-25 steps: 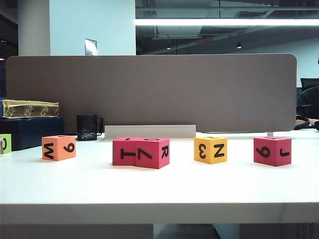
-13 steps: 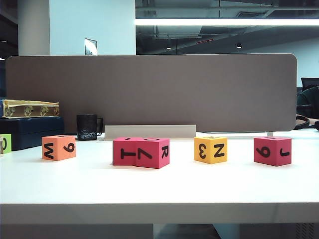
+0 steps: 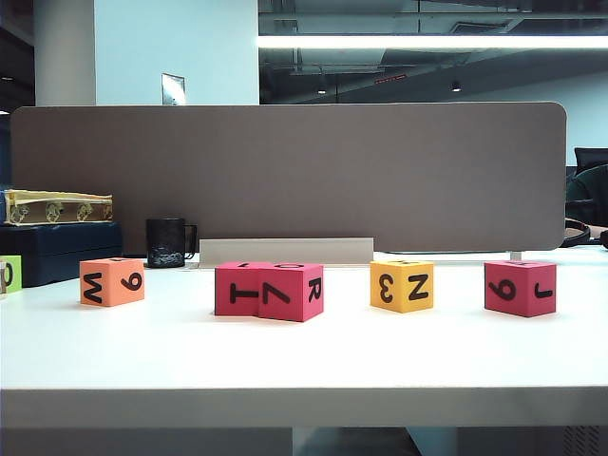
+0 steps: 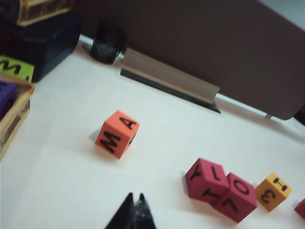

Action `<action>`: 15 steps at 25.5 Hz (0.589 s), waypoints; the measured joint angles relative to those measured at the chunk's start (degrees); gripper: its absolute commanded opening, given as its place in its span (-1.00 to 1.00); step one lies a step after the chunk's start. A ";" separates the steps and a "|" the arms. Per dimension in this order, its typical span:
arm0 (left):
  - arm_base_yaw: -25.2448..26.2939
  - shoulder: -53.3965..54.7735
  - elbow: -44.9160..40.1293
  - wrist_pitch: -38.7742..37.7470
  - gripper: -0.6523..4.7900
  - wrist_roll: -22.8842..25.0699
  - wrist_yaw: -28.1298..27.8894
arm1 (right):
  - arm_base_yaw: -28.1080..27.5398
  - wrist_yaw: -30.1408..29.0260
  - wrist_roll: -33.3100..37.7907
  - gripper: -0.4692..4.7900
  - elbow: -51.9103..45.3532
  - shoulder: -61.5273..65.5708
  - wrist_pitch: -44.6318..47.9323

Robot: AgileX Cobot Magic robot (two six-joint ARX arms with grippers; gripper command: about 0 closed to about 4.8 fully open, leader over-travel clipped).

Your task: Select the appropriate blocks from the scattered letter blocks on the table and arrange them in a row to spell out "ALOHA".

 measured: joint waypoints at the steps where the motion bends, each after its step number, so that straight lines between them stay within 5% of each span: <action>1: 0.00 0.00 0.68 -0.13 -0.78 0.00 0.00 | 0.00 -0.02 0.00 -0.84 1.42 2.03 -0.35; 15: 0.00 2.58 11.89 -10.23 -0.78 2.71 3.67 | 3.39 -7.02 -6.23 -0.84 30.34 40.35 -8.90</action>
